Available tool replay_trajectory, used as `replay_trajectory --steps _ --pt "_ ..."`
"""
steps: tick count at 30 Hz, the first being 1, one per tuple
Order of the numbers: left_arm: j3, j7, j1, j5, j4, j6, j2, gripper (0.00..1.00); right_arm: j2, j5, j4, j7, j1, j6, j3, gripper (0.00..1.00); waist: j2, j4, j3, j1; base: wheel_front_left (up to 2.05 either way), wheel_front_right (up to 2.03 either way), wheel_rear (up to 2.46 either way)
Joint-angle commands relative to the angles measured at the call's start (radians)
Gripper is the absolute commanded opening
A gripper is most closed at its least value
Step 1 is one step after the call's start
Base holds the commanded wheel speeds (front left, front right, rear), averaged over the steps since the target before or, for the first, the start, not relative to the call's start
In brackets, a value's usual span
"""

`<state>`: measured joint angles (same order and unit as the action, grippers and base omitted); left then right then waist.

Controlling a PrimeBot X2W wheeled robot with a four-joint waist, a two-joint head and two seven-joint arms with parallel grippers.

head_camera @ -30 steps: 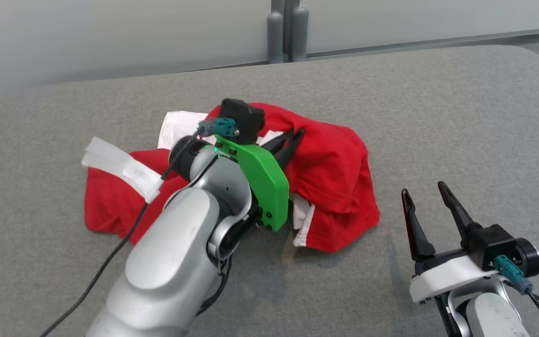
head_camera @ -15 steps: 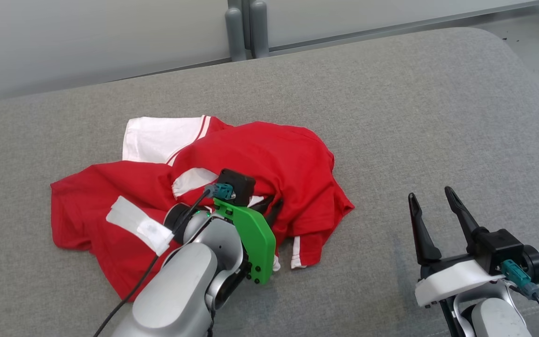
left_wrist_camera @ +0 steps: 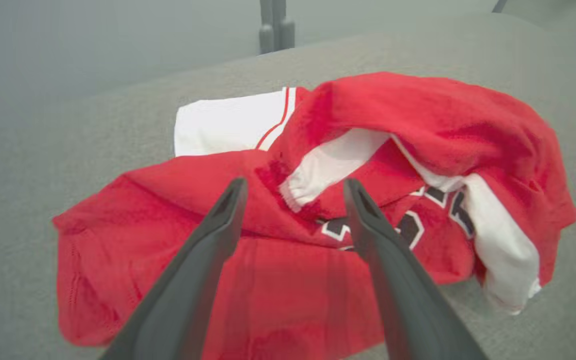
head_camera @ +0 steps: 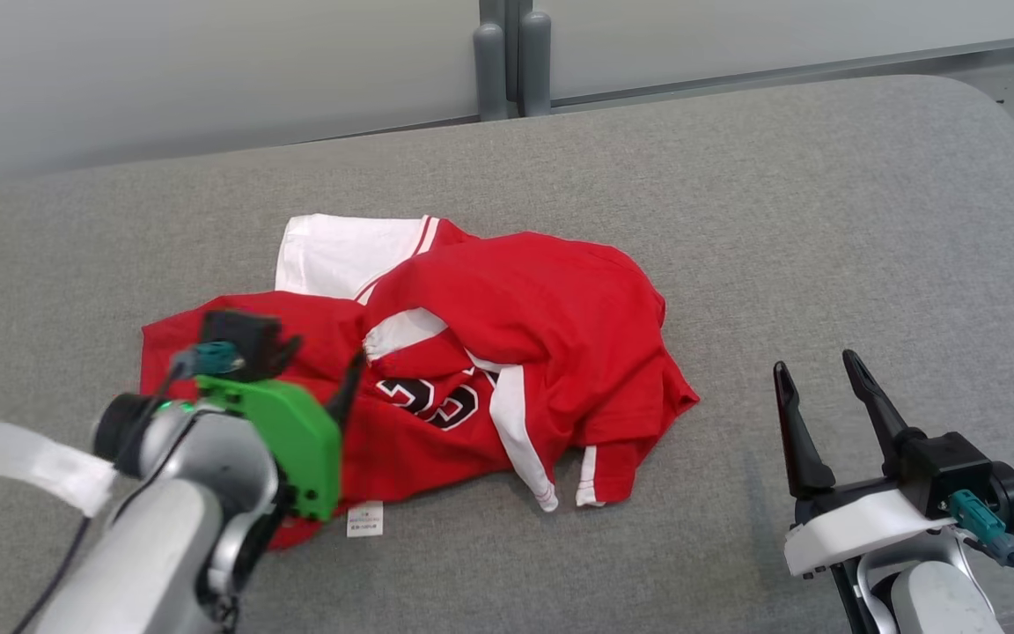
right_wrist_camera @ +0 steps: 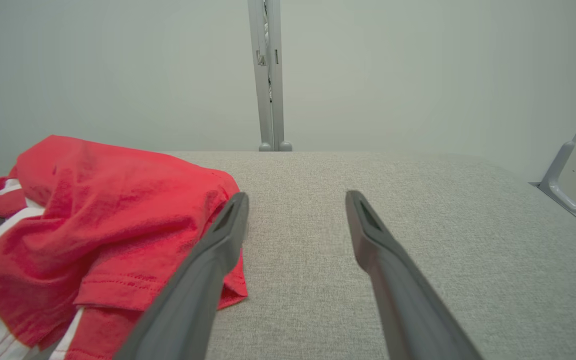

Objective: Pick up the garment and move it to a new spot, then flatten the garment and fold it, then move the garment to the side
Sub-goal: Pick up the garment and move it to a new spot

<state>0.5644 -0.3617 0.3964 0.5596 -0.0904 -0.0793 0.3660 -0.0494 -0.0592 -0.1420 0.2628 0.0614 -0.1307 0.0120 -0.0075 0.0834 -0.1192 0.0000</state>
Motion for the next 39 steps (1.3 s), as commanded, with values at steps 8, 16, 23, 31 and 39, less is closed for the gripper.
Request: replay_trajectory --steps 8,16,23,31,39 --pt "-0.116 -0.064 -0.033 0.11 -0.158 -0.02 0.086 1.0 -0.002 -0.008 -0.001 0.003 0.019 0.0 0.011 1.0 0.0075 -0.004 -0.025 0.0 0.0 0.0 0.0" --pt "-0.142 -0.096 0.026 0.171 -0.382 -0.001 0.062 1.0 -0.002 -0.005 -0.008 0.003 0.033 0.0 0.021 1.0 0.0075 0.018 -0.049 0.0 0.0 0.0 0.0" --pt "-0.131 -0.051 0.058 0.183 -0.506 0.037 0.011 0.18 -0.002 -0.011 -0.013 0.003 0.031 0.0 0.016 1.0 0.0075 0.035 -0.054 0.0 0.0 0.0 0.0" --pt "-0.137 0.025 0.09 0.15 -0.497 0.091 0.089 0.0 -0.002 -0.028 -0.021 0.003 0.003 0.0 0.004 1.0 0.0075 0.029 -0.032 0.0 0.0 0.0 0.0" --pt "-0.207 -0.012 0.137 0.135 -0.227 0.069 0.264 0.0 -0.002 -0.041 -0.024 0.003 -0.039 0.0 -0.03 1.0 0.0075 -0.026 -0.011 0.0 0.0 0.0 0.0"
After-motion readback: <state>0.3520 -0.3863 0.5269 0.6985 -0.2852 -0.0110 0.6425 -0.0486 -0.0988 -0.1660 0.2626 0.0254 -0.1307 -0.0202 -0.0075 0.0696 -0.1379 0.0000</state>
